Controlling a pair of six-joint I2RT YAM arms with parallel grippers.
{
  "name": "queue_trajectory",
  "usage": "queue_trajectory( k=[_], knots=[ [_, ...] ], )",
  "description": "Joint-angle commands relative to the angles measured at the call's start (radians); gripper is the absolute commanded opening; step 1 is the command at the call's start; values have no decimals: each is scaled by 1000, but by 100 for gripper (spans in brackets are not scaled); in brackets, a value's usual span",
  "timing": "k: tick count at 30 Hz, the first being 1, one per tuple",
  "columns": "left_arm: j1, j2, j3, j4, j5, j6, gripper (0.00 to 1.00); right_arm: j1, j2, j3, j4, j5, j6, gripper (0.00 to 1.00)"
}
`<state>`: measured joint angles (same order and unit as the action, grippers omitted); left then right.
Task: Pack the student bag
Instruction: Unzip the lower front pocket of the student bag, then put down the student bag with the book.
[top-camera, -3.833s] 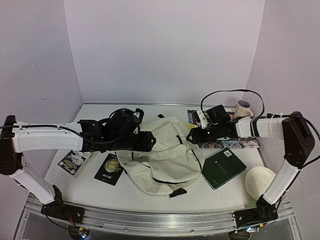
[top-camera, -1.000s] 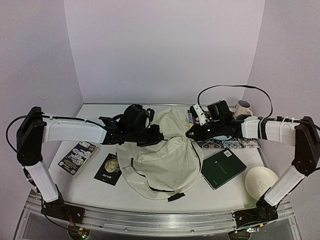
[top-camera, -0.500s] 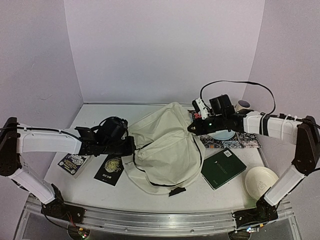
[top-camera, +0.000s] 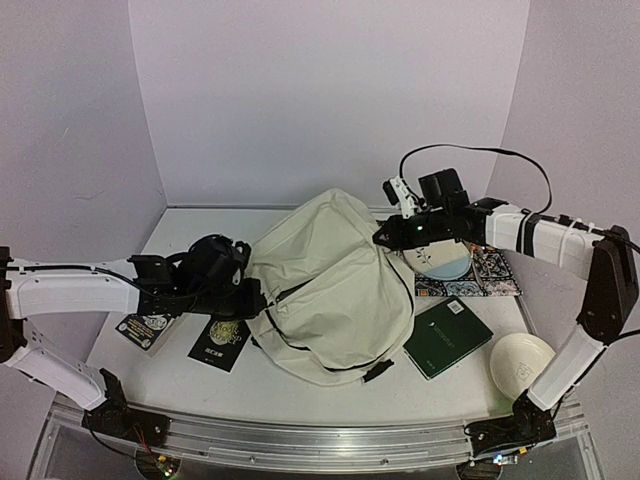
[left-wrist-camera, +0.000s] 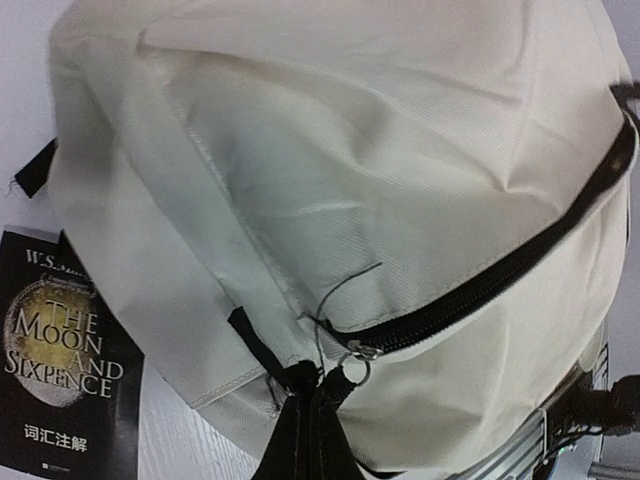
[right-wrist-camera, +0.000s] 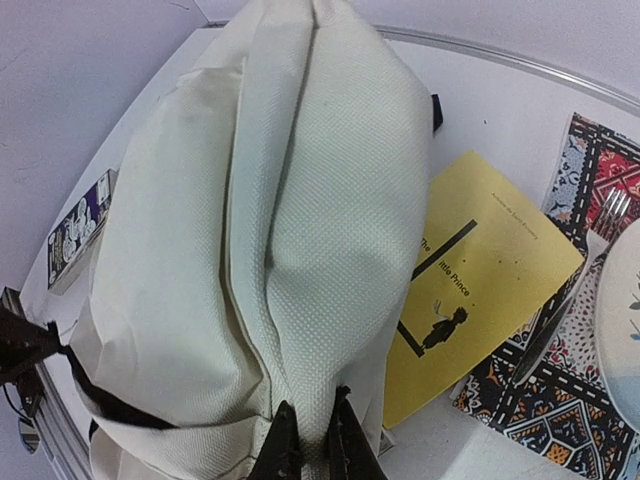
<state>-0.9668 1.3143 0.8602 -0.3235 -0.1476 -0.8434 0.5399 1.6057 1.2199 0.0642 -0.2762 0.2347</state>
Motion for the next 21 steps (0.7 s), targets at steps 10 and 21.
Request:
queue_trajectory(
  k=[10,21],
  knots=[
    [-46,154,160,-4,61,51,0,-48,73,56,18,139,-28,11],
    [-46,288,233,123,42,48,0,-46,-66,-75,24,75,-19,38]
  ],
)
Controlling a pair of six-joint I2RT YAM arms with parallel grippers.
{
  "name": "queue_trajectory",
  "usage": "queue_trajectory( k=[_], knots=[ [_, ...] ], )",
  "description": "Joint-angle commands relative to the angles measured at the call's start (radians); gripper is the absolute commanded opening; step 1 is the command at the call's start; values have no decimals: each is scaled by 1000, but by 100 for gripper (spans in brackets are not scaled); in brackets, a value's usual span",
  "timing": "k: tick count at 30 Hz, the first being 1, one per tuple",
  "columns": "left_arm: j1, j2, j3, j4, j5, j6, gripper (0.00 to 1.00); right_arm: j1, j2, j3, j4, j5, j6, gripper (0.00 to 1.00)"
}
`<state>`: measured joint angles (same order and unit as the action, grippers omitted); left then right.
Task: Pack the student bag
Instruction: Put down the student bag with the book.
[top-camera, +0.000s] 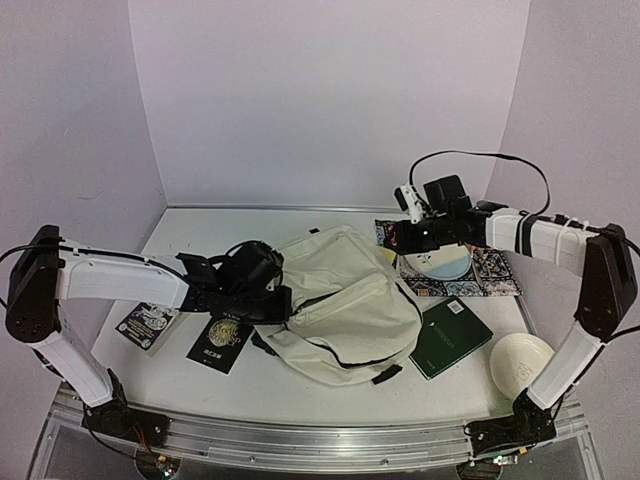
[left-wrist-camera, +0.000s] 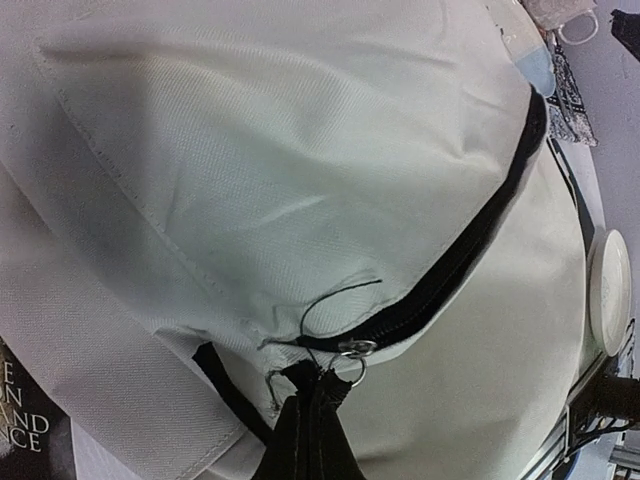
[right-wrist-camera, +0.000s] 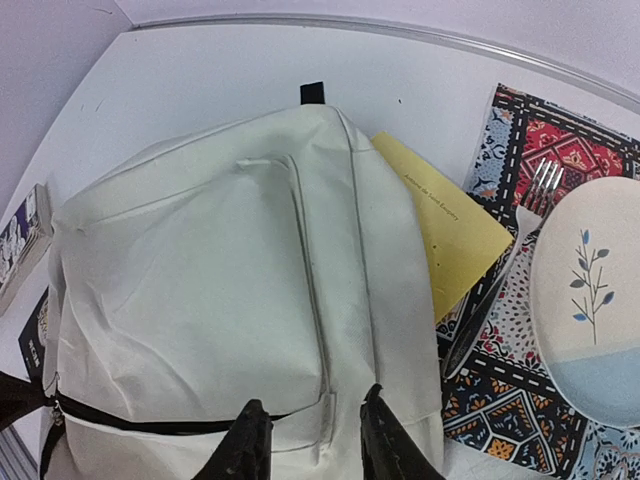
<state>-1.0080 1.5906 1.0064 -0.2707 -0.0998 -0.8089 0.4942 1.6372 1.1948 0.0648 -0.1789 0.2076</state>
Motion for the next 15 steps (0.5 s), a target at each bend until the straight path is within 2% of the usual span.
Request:
queue_trajectory(
  k=[1,11,13,15],
  knots=[
    [-4,19,100,75,-5,17,0,3,-116,-67,26,-29,10,41],
    [-3,105,235,86,20,66,1,54,-207,-270,48,-37,62,63],
    [-3,104,256,85,7,84,6,72,-208,-300,54,-40,70,67],
    [-2,85,258,71,-16,96,16,97,-208,-319,57,-41,73,70]
  ],
)
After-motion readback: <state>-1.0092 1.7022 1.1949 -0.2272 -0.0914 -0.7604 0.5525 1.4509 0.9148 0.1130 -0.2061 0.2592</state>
